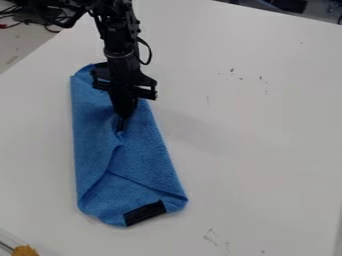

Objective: Unfold the cloth from right to left

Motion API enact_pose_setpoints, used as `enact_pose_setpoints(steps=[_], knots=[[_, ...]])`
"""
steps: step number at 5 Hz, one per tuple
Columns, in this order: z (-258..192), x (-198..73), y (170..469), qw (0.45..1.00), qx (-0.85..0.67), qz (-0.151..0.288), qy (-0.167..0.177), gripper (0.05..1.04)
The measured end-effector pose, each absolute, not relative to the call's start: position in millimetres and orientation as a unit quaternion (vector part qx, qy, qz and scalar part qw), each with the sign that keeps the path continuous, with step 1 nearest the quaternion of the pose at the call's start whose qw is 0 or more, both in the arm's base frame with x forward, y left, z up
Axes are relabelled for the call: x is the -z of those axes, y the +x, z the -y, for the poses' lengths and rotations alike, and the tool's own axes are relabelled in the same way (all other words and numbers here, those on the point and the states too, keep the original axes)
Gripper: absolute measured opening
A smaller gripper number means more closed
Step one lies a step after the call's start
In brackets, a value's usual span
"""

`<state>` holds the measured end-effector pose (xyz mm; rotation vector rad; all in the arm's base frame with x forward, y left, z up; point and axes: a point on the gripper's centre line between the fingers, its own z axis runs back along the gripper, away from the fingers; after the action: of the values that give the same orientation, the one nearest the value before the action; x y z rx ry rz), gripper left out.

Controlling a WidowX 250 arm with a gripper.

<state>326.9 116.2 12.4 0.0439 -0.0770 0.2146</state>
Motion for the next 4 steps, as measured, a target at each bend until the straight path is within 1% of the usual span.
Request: enact_pose_setpoints(steps=[1,2,3,4], knots=[[-118.5,-13.0,320.6,0.993,-0.111,0.019,0.033,0.086],[-127.1,-52.4,319.8,0.989,-0.128,0.046,0.063,0.058],[-135.9,-69.0,305.6,0.983,-0.156,0.057,0.079,0.054],[-145.7,-63.8,282.4,0.977,-0.185,0.074,0.080,0.054]])
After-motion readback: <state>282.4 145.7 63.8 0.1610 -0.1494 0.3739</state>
